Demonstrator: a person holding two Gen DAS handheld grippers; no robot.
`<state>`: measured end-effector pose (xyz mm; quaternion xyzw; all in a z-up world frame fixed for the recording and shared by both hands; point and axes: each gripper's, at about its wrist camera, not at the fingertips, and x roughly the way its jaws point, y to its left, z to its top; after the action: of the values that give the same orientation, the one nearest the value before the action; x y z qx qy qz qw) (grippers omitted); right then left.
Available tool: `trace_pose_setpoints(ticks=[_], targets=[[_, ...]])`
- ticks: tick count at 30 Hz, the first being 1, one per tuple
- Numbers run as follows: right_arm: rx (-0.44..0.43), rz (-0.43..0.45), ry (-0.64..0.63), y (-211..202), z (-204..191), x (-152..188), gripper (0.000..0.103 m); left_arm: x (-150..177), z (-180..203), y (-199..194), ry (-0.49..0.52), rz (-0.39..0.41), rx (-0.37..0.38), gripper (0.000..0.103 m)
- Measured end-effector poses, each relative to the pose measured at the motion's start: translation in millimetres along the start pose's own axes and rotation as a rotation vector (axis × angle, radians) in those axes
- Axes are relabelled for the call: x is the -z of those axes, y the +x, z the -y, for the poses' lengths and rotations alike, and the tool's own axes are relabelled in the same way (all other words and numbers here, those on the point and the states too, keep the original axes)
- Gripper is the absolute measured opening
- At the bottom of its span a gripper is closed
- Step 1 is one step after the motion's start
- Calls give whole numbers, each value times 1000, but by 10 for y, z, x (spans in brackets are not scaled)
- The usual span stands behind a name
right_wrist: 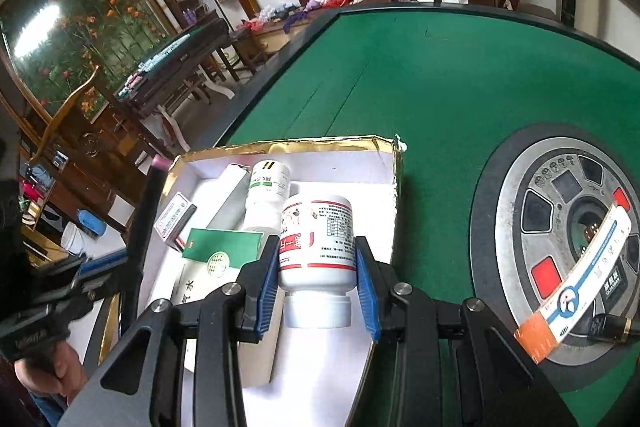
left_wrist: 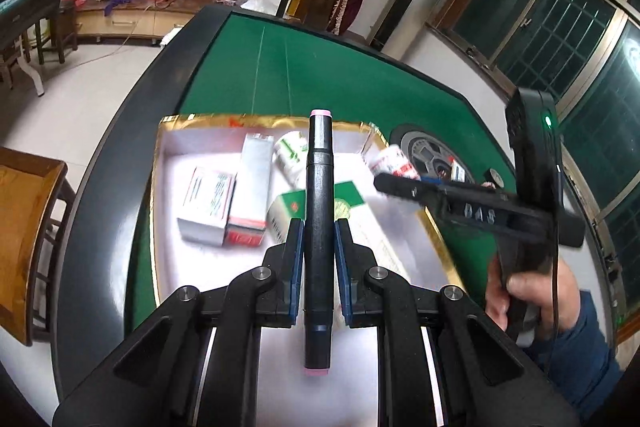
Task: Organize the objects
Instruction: 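Carry the marker with left gripper while right gripper carries the pill bottle over the tray, then lower the marker into the tray and open left gripper while right gripper releases the bottle there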
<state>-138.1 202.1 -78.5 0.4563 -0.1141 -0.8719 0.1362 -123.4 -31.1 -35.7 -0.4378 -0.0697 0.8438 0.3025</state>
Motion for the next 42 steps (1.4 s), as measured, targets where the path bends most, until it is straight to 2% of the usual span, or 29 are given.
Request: trace_pose_setpoints(ticks=[8,15,32,42], targets=[[33,-36,-19,165,-26,-90,35,167,-124,40,-23,-45,-21,14],[63,-53,-22,257,-27,-203,35,242,-50,195,13,-137,-77,14],[156,-136,-104,565,-187,-403,35,303,79,216,67,-157,-92,14],[170,-175,-138,680,-304,-420,35,286,115,258,75,-154,-104,14]])
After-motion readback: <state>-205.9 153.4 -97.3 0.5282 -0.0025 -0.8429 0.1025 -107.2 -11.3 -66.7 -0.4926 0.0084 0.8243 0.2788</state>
